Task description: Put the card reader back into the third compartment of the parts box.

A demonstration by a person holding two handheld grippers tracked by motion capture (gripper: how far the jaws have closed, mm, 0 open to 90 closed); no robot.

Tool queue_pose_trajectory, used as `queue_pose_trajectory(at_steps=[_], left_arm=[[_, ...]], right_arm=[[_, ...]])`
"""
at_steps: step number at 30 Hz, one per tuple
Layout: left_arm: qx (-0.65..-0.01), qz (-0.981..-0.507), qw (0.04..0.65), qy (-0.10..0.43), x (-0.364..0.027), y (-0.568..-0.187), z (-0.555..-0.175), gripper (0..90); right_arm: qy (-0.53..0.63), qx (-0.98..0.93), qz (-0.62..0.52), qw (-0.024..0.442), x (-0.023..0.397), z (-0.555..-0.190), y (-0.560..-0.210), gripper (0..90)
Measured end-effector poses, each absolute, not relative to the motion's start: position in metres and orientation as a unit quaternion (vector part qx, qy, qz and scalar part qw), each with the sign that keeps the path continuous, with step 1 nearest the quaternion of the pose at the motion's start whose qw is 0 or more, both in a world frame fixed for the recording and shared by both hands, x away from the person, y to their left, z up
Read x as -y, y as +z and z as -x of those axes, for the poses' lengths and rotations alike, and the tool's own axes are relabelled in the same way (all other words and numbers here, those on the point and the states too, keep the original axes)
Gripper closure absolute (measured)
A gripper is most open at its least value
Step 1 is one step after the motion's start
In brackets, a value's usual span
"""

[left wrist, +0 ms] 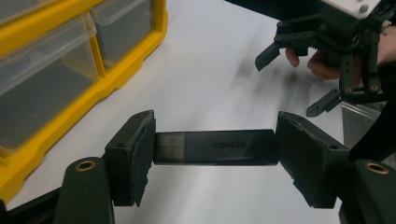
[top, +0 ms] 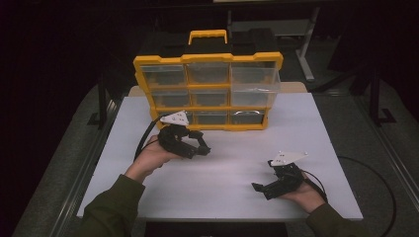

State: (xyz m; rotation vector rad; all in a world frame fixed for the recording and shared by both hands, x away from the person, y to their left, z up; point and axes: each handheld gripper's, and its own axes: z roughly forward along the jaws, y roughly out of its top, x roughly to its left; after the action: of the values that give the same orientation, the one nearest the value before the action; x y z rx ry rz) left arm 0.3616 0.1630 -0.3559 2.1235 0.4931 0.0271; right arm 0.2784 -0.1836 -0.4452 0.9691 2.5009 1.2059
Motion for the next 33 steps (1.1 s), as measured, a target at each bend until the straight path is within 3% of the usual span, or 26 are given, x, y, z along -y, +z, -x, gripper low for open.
queue_pose_trajectory(at_steps=[33], left_arm=[[-0.176, -0.849, 0.498, 0.029, -0.157, -0.292, -0.385, 30.2]], right_arm=[[0.411, -0.845, -0.328, 0.101, 0.184, -0.278, -0.445, 0.0]])
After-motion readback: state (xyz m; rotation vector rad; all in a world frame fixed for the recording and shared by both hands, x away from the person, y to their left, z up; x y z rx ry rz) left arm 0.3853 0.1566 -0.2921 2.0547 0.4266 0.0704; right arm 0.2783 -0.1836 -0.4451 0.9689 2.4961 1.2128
